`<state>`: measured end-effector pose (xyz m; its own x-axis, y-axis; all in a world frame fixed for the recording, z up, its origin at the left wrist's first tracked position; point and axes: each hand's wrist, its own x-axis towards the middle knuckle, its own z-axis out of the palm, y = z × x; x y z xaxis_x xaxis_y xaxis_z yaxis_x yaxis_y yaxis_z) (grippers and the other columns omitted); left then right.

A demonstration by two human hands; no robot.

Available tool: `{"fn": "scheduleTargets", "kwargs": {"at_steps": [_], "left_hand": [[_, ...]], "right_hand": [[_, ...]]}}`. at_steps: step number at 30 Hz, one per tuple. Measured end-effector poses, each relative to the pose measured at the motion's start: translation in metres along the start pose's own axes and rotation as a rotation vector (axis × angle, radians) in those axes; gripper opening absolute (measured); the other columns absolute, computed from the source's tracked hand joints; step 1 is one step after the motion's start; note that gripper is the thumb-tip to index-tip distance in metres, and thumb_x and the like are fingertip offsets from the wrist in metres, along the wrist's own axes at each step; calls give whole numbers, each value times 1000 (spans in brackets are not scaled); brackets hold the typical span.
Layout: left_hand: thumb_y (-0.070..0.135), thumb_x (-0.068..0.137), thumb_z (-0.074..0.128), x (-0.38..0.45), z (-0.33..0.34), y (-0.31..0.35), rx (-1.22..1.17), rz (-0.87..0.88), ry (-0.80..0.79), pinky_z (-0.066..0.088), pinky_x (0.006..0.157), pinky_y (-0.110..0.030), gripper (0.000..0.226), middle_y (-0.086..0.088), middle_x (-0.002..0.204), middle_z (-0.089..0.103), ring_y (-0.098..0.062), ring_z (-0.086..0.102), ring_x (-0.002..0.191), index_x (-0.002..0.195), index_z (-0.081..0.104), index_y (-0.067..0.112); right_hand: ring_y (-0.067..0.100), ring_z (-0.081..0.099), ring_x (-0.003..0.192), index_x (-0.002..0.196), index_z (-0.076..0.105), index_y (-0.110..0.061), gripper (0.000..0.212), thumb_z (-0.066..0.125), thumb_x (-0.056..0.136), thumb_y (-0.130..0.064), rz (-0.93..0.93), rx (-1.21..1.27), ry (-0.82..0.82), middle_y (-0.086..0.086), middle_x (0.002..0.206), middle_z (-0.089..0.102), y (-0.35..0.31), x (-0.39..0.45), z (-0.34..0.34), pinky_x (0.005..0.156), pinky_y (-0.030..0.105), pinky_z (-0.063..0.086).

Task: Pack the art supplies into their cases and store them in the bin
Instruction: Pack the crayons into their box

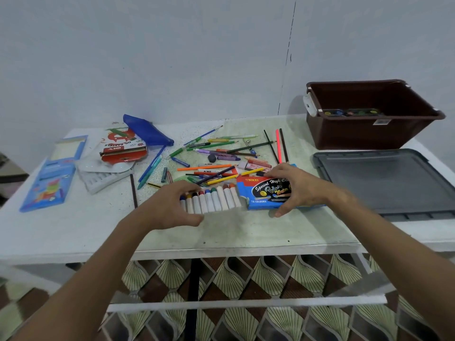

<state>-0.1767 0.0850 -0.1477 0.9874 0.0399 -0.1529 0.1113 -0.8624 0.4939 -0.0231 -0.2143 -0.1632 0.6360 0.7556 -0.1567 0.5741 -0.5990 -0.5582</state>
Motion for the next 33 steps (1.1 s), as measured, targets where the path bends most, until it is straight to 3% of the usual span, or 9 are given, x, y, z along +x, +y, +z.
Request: {"fn": "scheduleTargets", "kwargs": {"at_steps": [5,13,20,24,33], "left_hand": [[44,69,80,2,0,3,34,20,20,41,84,-24,73,15,115,49,-8,46,107,133,50,29],[48,68,80,-2,5,-1,44,-2,45,43,90,-27,78,11,120,50,-9,45,107,136,49,26],[57,60,71,-6,10,5,55,24,-6,44,91,-30,88,10,119,52,-11,46,108,137,47,24],[50,67,79,-3,8,6,98,46,-17,42,91,-28,83,8,123,52,-10,44,108,139,45,24],[51,64,80,-2,14,-3,67,27,-44,40,92,-26,85,14,128,49,-7,44,111,138,46,29]], "right_hand": [[8,37,123,142,38,-26,105,86,54,-56,-21,-29,-16,-11,137,35,-4,2,7,108,30,37],[3,45,117,138,43,-28,112,79,42,-73,-8,106,28,-14,128,40,-2,-5,8,101,24,44],[6,41,119,141,40,-26,104,87,52,-53,-38,47,-2,-12,132,37,-5,0,13,103,22,39],[6,40,120,140,40,-25,98,88,57,-46,-50,45,-10,-14,131,35,-9,0,11,102,21,40],[7,38,122,138,40,-34,94,86,58,-50,-87,31,1,-16,130,35,-6,0,22,106,34,41]]}}
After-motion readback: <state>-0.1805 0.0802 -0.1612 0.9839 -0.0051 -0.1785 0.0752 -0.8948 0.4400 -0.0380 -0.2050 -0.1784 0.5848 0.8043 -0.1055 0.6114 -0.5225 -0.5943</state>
